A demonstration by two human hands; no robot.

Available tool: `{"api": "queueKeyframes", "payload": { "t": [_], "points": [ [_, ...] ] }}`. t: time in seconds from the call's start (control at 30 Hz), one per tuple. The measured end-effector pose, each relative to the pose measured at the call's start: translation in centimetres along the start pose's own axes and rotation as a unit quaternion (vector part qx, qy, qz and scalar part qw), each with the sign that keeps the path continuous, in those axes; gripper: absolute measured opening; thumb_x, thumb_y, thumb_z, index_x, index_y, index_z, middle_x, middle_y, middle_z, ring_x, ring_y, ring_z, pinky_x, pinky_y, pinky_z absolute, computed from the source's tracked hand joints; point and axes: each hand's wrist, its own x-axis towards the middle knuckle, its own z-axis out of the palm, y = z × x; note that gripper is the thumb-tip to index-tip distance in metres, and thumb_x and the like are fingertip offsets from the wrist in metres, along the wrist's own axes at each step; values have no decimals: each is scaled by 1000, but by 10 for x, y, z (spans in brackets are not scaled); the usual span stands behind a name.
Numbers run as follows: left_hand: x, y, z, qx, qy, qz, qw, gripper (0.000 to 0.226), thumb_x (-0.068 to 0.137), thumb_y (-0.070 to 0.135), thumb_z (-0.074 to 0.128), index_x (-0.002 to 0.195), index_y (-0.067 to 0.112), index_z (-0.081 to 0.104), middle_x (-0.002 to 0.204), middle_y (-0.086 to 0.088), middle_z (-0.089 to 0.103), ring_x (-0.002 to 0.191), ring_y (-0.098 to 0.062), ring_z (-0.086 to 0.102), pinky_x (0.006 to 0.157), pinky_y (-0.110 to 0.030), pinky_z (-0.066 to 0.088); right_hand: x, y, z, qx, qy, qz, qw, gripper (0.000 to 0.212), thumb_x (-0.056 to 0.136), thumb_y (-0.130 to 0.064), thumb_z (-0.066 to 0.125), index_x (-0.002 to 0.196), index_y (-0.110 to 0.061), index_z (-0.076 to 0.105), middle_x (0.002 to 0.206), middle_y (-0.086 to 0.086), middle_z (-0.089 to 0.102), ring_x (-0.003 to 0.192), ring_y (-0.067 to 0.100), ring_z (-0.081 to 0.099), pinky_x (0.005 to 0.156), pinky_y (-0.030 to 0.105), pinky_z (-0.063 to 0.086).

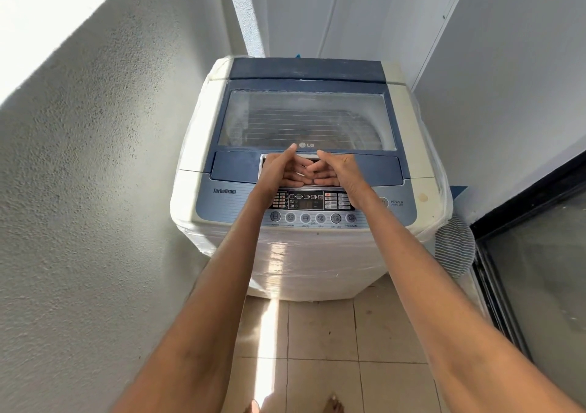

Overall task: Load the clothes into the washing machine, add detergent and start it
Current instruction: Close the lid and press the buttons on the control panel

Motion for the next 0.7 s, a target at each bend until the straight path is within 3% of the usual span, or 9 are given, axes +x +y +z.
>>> {"api": "queueKeyframes", "payload": {
  "t": [0.7],
  "points": [
    [-2,2,1,-2,-4,-1,1000,51,100,41,38,84,8,73,73,-11,72,68,-22,71,61,-25,55,0,0,1,-8,5,1,1000,35,96,-27,51,82,-2,72,90,13,72,75,17,70,70,24,58]
  ]
}}
